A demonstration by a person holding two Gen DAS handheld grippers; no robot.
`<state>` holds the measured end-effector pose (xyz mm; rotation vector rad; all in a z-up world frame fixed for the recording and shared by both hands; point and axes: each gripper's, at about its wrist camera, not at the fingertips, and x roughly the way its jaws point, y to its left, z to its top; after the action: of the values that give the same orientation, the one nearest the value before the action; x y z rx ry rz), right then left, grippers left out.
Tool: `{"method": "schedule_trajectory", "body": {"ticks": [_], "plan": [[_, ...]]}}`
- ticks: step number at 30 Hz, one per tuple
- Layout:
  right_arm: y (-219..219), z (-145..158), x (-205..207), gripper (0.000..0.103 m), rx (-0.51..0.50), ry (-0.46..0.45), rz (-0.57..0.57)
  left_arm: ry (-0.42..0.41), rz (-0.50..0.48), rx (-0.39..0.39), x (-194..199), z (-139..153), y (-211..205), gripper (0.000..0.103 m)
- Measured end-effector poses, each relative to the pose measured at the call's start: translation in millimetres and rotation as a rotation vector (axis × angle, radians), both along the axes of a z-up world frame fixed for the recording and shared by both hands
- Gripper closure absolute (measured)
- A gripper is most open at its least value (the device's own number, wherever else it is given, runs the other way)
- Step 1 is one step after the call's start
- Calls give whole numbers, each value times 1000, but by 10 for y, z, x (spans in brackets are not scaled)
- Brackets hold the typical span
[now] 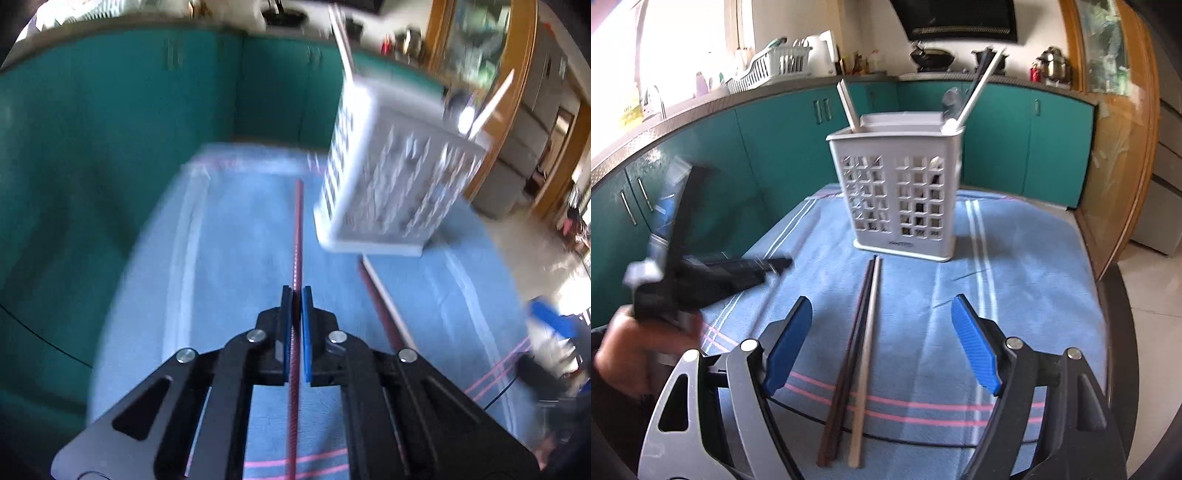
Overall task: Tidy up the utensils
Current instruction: 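Grasp a dark red chopstick with the left tool and lift it, then grasp a pale chopstick with the right tool while the left tool holds the dark red one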
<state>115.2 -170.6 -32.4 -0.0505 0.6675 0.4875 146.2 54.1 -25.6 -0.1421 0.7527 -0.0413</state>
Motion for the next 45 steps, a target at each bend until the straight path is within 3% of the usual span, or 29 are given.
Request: {"method": "schedule_trajectory", "body": {"ticks": [4,7,10,14,17,31,35,38,45], "plan": [[239,-79,286,35,-17,72,39,-125,-6,-52,-229,353,231,98],[505,-143,539,41,-76,118,95,-223,12,-40,-328,547,381,98],[772,-208,829,48,-118,170,140,-250,29,-82,-368,611,522,98],[1019,-331,1059,65,-181,216,195,-293,53,-65,-431,727,643,98],[1079,-411,1189,66,-200,240,178,-318,60,-69,-534,784,703,98],[1206,-626,1317,67,-266,275,119,-315,56,-89,-555,792,737,98],[1318,-629,1322,75,-313,263,122,-314,57,-90,-549,790,739,98],[1372,-620,1316,92,-306,266,106,-316,57,-88,-544,787,734,98],[1280,-528,1172,93,-255,255,82,-316,59,-93,-541,789,766,98]]}}
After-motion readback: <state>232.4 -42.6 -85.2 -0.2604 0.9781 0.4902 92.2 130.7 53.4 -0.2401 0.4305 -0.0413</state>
